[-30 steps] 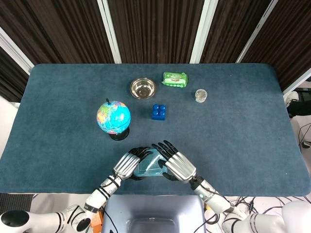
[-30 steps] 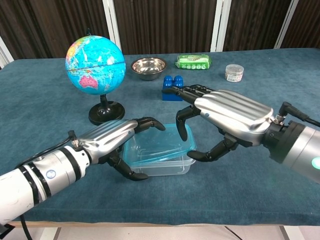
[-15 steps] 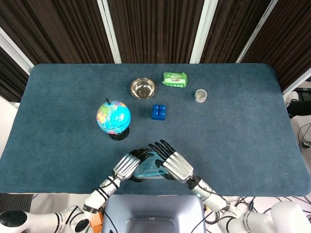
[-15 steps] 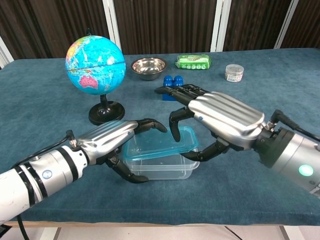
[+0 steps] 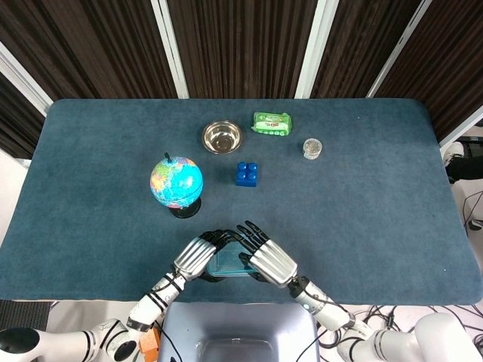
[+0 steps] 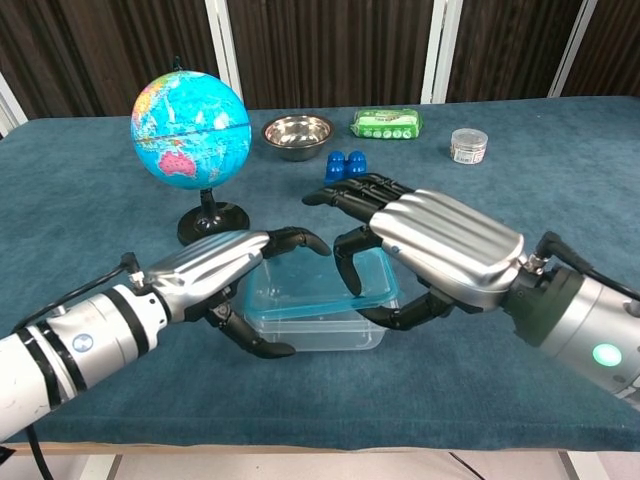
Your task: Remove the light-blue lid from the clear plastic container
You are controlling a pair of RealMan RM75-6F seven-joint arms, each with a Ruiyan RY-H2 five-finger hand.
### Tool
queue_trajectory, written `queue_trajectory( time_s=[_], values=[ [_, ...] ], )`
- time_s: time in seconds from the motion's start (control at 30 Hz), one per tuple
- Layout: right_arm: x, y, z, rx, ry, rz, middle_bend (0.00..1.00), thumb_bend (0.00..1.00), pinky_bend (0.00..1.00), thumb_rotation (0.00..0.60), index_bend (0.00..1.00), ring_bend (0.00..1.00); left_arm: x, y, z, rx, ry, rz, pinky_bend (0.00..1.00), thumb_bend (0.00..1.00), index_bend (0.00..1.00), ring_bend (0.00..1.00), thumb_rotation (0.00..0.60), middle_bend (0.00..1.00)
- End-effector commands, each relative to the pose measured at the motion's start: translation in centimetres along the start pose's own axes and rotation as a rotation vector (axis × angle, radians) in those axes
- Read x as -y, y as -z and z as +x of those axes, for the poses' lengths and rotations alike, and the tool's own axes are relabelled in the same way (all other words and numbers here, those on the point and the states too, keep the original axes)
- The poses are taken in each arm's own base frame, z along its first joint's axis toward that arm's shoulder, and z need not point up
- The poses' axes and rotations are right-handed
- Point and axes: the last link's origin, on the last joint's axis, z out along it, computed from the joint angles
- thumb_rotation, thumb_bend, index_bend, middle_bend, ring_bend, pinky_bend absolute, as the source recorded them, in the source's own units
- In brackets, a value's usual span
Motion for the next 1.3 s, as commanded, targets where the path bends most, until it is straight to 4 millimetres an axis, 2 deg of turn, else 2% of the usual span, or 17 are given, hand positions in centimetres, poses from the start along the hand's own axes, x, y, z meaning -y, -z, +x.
queue_trajectory(
  time_s=[0.03,0.13,0.3,0.53,0.8,0.93,1.1,1.23,1.3],
  values=[
    [-0.1,0.3,0.5,-0.031,0.027,0.017,0.07,0.58,0.0,0.6,0.68,0.0,0.2,0.3,0.5,-0.027,0.009,-0.004,0.16,0.21,0.15,0.05,0.6,0.17],
    [-0.1,0.5,1.2,-0.077,0.054,0.035,0.08,0.58,0.0,0.6,0.68,0.0,0.6,0.6,0.9,-0.055,0.01,0.0,0.12,0.22,0.08,0.0,0.6,0.09],
    [-0.1,0.6,2.2,-0.136,0.101,0.06,0.08,0.58,0.0,0.6,0.68,0.0,1.3,1.0,1.6,-0.072,0.009,0.021,0.09,0.23,0.02,0.0,0.6,0.01],
    [-1.2,1.1,3.9,-0.21,0.15,0.057,0.08,0.58,0.0,0.6,0.68,0.0,2.4,2.3,3.4,-0.105,-0.005,0.057,0.07,0.23,0.0,0.0,0.6,0.0],
    [-5.8,2.0,7.1,-0.263,0.226,-0.031,0.08,0.58,0.0,0.6,0.68,0.0,6.1,6.1,7.6,-0.186,-0.06,0.139,0.06,0.23,0.0,0.0,0.6,0.0],
    [-8.5,2.4,7.9,-0.258,0.277,-0.098,0.08,0.58,0.0,0.6,0.68,0.0,7.9,7.7,9.3,-0.209,-0.076,0.186,0.06,0.22,0.0,0.0,0.6,0.0],
    [-11.1,3.3,6.6,-0.176,0.306,-0.178,0.08,0.58,0.0,0.6,0.66,0.0,9.1,9.6,10.3,-0.23,-0.087,0.211,0.06,0.22,0.0,0.0,0.6,0.0],
    [-11.5,3.8,4.2,-0.096,0.296,-0.2,0.08,0.58,0.0,0.6,0.62,0.0,9.8,10.8,10.5,-0.225,-0.088,0.23,0.06,0.23,0.0,0.0,0.6,0.0],
    [-11.3,3.9,3.0,-0.057,0.3,-0.202,0.08,0.57,0.0,0.6,0.55,0.0,9.9,11.2,10.5,-0.22,-0.095,0.234,0.06,0.22,0.0,0.0,0.6,0.0]
  ],
)
